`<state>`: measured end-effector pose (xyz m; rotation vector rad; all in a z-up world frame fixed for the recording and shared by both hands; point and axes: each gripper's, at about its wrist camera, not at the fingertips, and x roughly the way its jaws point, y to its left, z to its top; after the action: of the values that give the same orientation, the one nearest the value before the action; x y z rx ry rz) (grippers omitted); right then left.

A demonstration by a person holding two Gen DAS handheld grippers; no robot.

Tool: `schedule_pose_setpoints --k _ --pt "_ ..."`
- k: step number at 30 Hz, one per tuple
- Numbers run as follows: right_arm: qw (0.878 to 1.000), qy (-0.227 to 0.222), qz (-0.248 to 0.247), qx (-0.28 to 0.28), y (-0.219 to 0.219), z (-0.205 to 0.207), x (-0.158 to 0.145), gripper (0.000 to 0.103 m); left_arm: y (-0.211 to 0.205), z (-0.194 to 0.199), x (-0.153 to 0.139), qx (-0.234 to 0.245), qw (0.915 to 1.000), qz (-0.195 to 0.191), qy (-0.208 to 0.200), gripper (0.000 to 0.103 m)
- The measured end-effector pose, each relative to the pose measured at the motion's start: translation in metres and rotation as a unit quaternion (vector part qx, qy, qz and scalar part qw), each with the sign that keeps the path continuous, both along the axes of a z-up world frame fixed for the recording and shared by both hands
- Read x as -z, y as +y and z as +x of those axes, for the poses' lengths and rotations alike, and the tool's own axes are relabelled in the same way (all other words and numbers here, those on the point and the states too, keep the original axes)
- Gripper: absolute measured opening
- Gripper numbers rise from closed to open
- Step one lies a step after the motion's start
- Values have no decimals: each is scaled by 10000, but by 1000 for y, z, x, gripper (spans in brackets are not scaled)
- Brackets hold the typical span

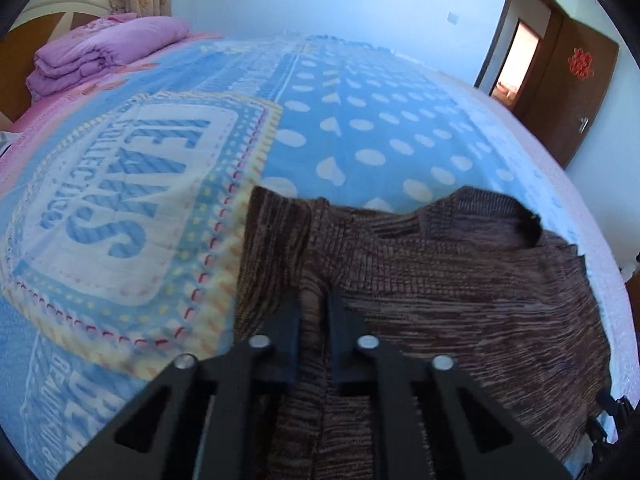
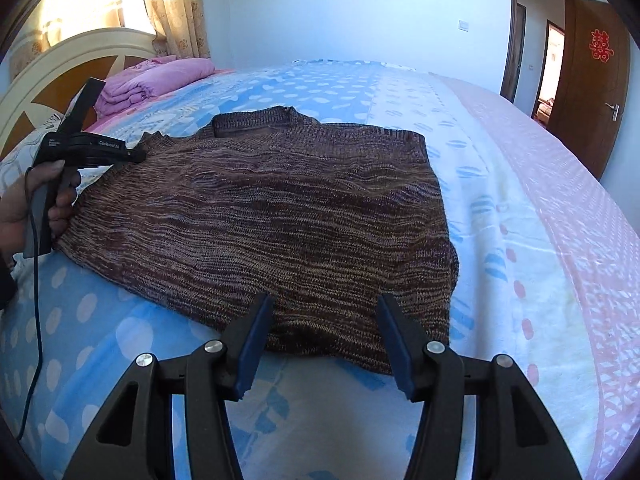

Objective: Fold small clothes

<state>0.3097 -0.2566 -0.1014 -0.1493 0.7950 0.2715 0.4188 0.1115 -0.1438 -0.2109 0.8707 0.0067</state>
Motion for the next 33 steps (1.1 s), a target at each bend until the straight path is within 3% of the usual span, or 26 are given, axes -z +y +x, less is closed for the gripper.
schedule_pose_setpoints --k 4,8,12,14,15,18,21,25,28,33 --pt "10000 11 29 4 -1 -1 1 55 9 -16 -11 -196 9993 -39 -307 4" --pt "10000 -3 -23 10 0 -1 1 55 8 -8 4 -252 9996 126 -68 7" --pt "9990 -305 322 13 -7 -12 -19 55 4 -3 6 -351 9986 388 -29 12" --pt "9993 -335 127 47 -6 -10 -22 56 2 -5 4 -390 9977 557 -51 14" --pt "9997 -230 -11 118 -9 -4 -19 56 1 -8 1 -440 9970 628 -74 16" --pt "9986 402 83 342 -25 12 2 56 1 -28 -12 -481 9969 566 -262 39" --pt "9986 330 228 345 -31 9 -9 56 -6 -57 -20 -451 9956 722 -402 51" --pt "9992 74 309 244 -21 19 -28 56 -16 -86 -8 -375 9925 1155 -123 54" --pt "9991 -52 397 99 -1 41 -40 56 -16 -98 9 -364 9916 1237 69 60" --pt "9943 280 981 -304 32 94 -45 56 -13 -103 11 -432 9914 1230 98 65"
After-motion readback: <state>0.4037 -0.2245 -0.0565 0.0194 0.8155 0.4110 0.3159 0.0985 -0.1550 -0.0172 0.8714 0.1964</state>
